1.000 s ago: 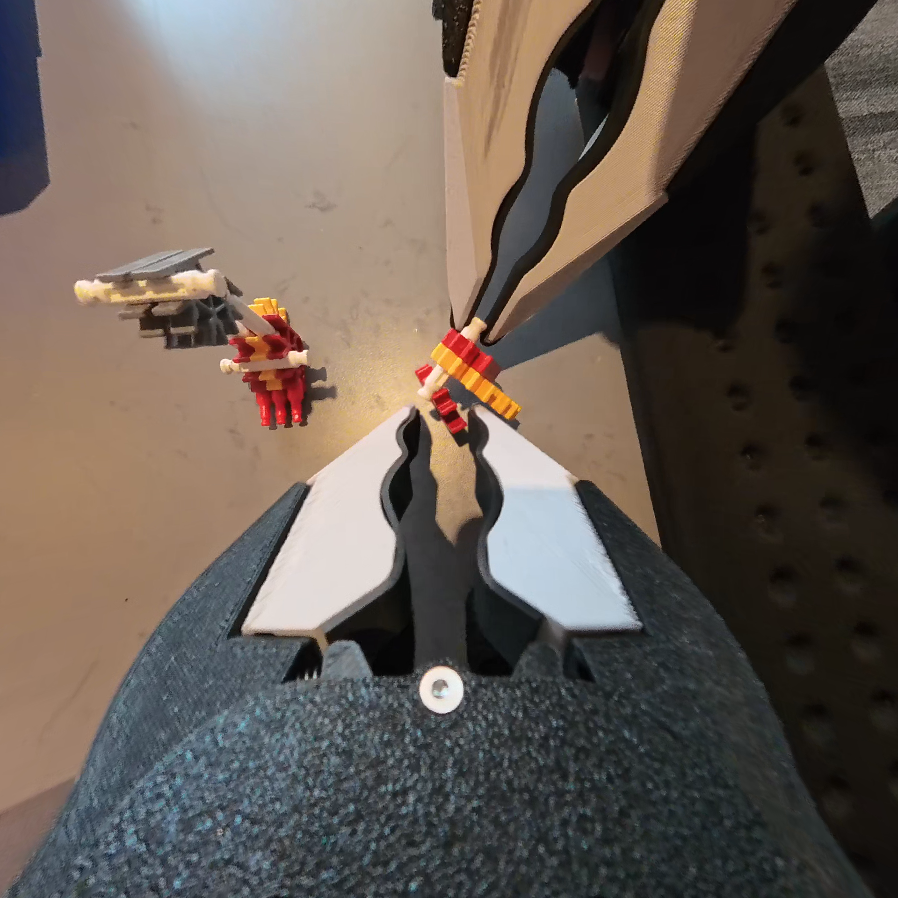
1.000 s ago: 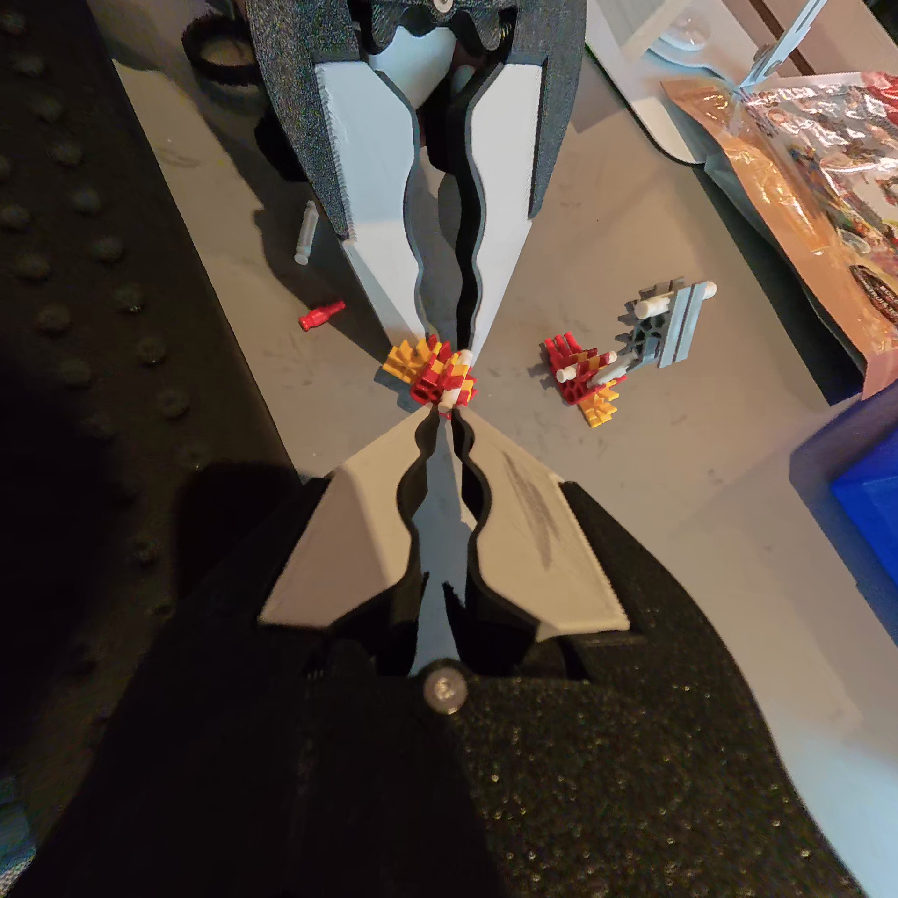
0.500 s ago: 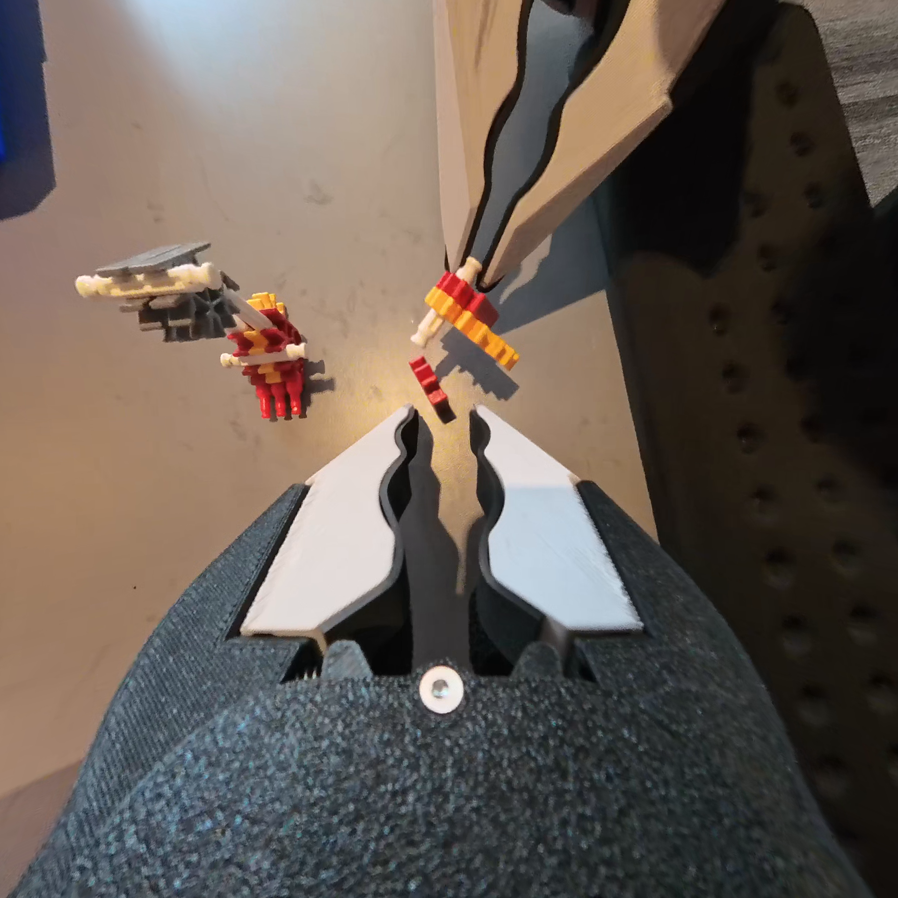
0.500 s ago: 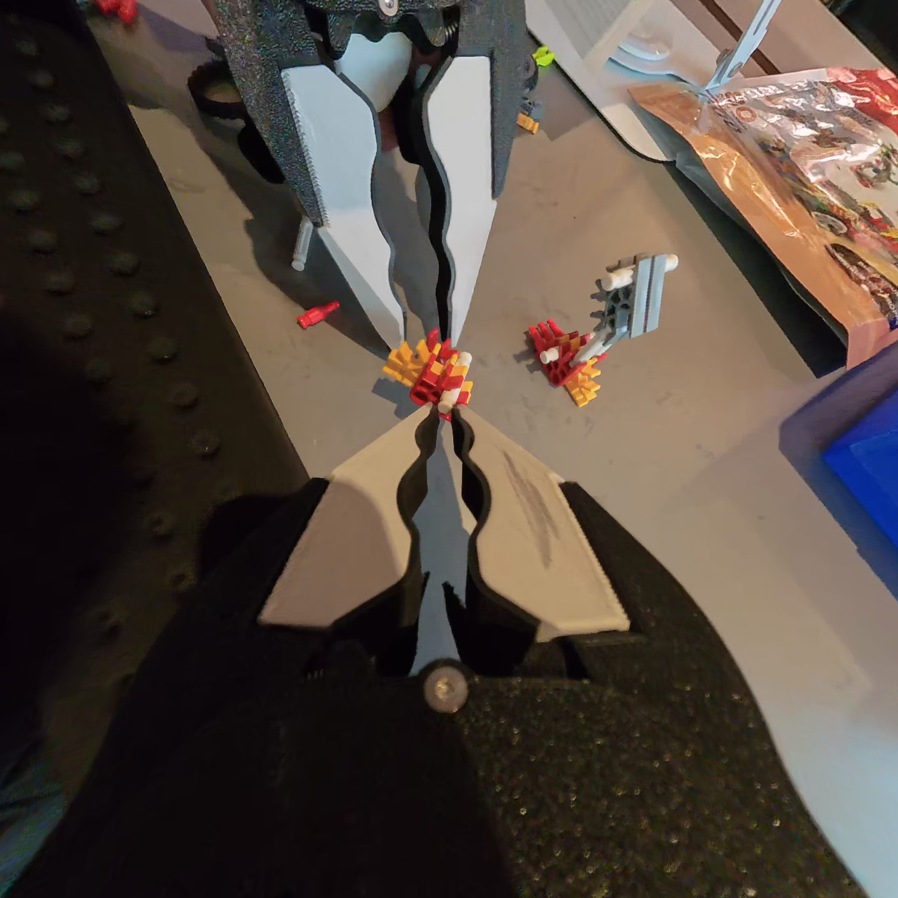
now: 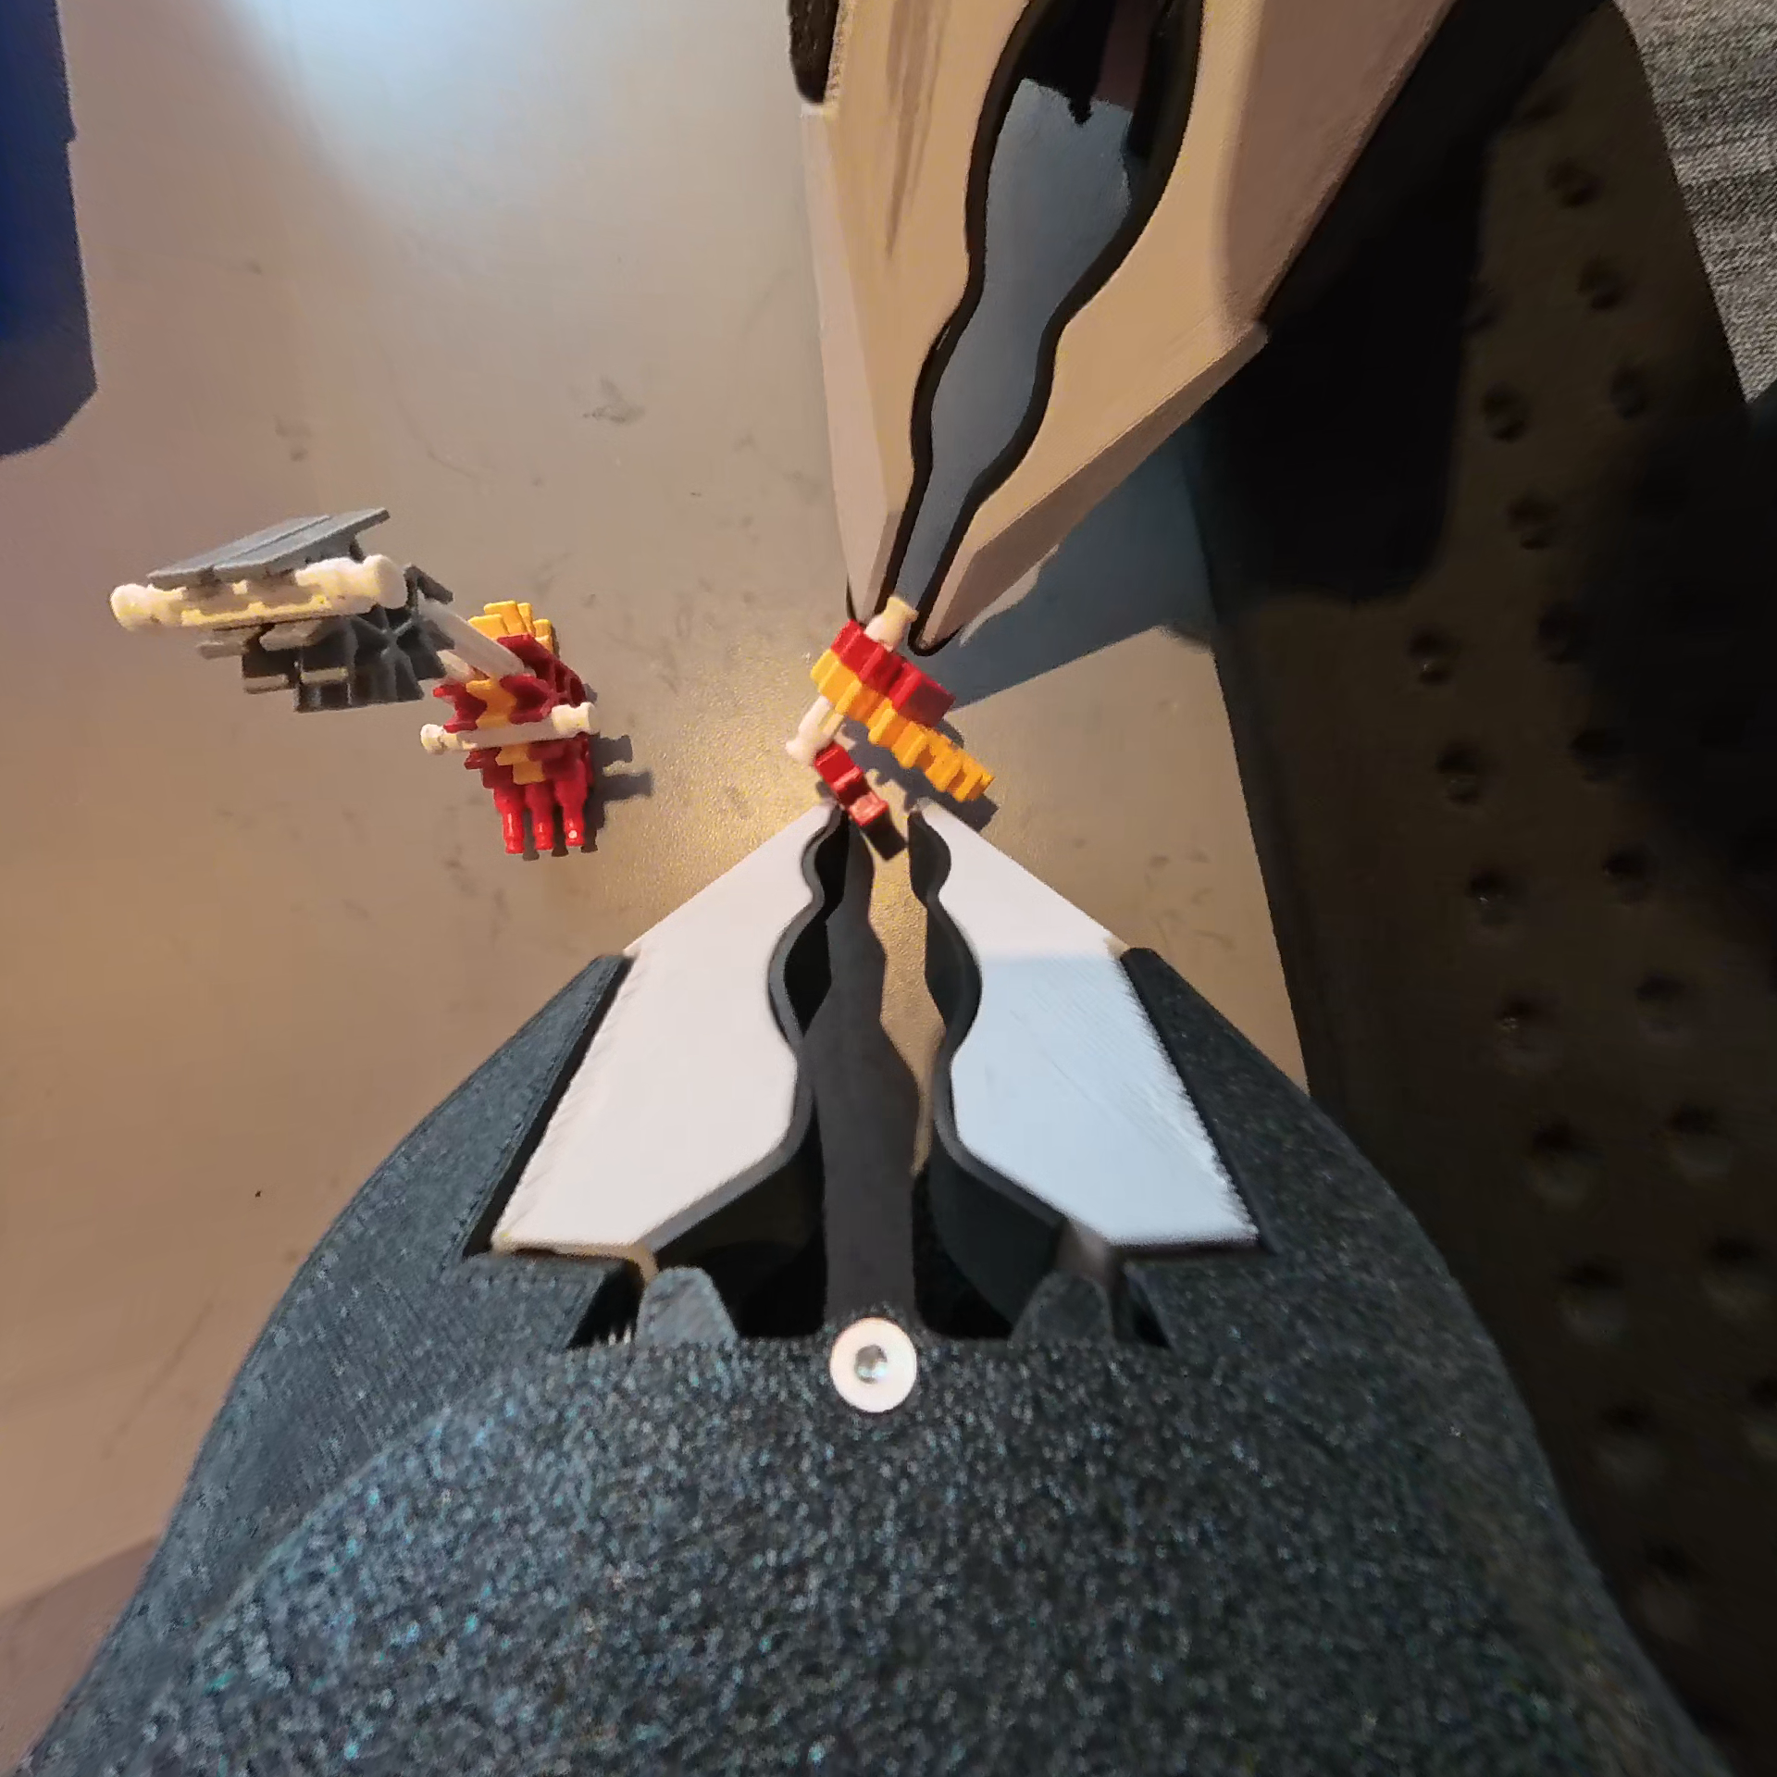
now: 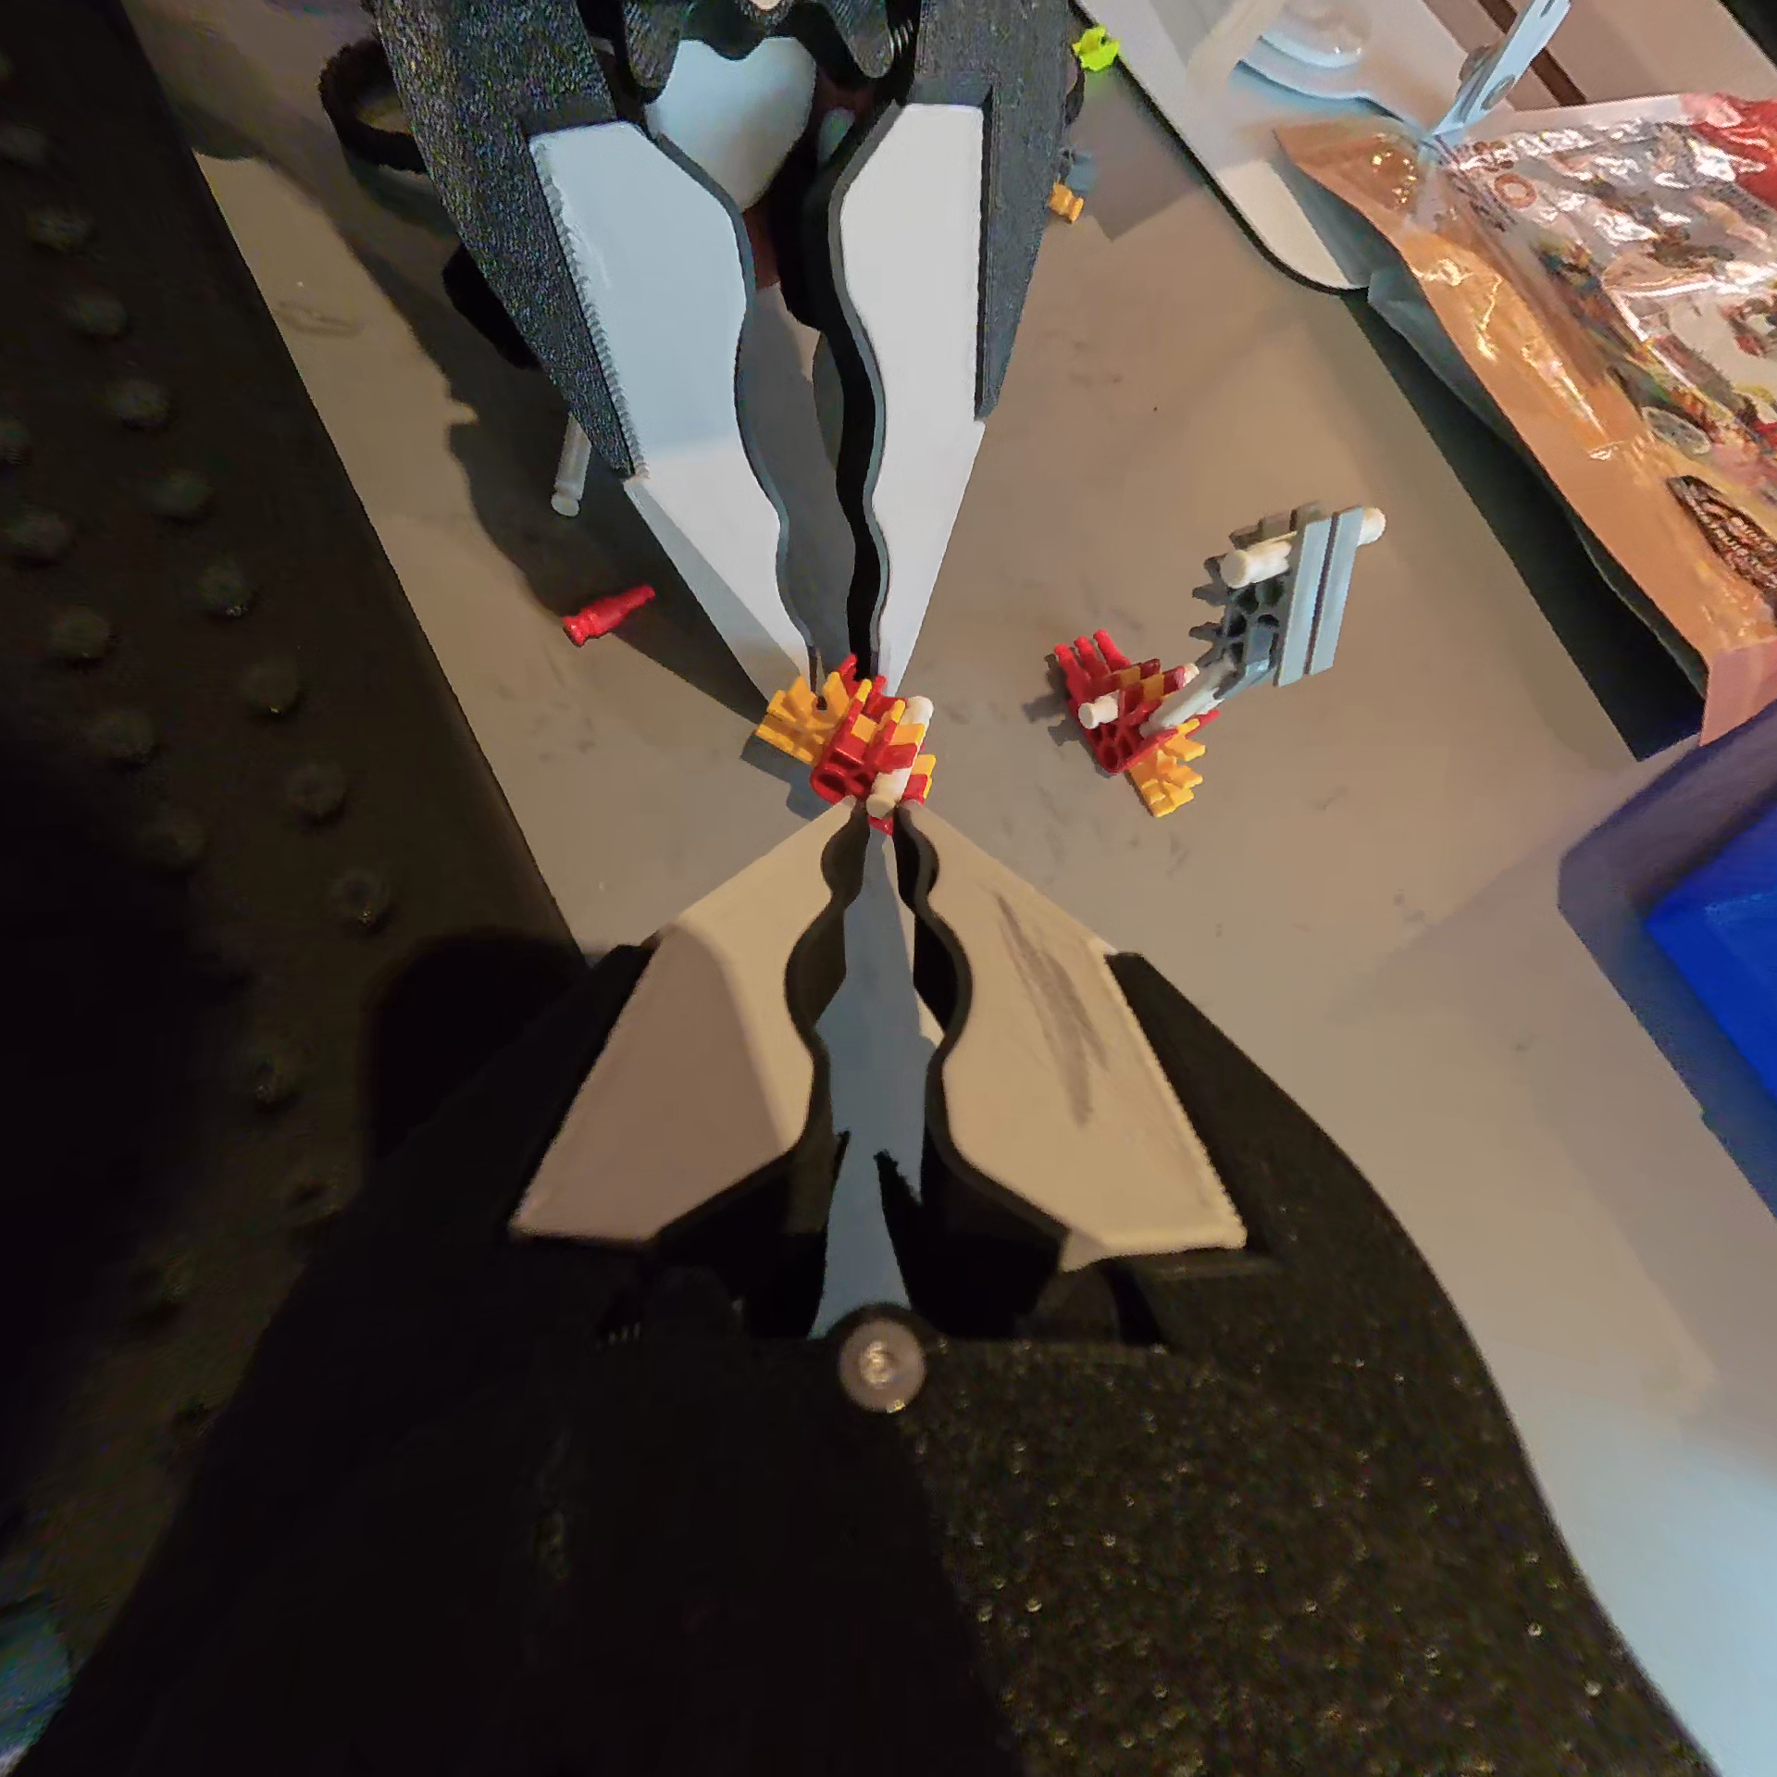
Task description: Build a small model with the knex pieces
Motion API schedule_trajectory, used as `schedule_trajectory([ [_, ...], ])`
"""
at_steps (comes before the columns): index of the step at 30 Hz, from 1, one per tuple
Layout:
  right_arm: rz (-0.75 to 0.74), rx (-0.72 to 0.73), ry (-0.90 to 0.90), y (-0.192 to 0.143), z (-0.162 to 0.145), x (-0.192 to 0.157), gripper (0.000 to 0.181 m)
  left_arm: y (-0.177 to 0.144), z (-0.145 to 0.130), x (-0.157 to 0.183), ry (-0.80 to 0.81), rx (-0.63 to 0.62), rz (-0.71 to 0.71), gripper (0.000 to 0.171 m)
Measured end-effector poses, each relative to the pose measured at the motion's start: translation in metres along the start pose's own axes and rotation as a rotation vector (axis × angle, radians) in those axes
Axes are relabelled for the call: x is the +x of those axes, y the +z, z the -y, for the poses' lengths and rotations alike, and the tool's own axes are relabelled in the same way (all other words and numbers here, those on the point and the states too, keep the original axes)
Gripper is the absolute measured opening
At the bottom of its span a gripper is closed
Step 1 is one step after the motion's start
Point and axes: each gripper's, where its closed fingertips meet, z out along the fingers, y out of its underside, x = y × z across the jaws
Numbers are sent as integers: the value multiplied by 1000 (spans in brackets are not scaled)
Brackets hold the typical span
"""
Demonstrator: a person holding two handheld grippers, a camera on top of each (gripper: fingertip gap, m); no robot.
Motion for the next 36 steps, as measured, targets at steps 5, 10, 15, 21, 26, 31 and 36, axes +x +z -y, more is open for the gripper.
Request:
schedule_trajectory([
  [5, 7, -30, -20, 5, -3, -2, 5, -1, 0, 1, 3, 8, -15, 14],
  [10, 9, -28, -19, 6, -3, -1, 5, -3, -1, 3, 2, 11, -32, 20],
  [15, 22, -38, -37, 9, -5, -3, 5, -5, -2, 4, 2, 9, -41, 14],
  [21, 29, -37, -42, 11, -4, 0, 5, -2, -2, 4, 18, 6, -35, 7],
  [26, 41, -38, -56, 11, -4, 0, 5, -2, -2, 3, 28, 12, -24, 7],
  [31, 70, -10, -46, 8, 0, 0, 13, -4, -1, 2, 39, 25, -14, 8],
  [36, 77, 2, -45, 5, 1, 2, 14, -3, -1, 3, 51, 21, -14, 9],
])
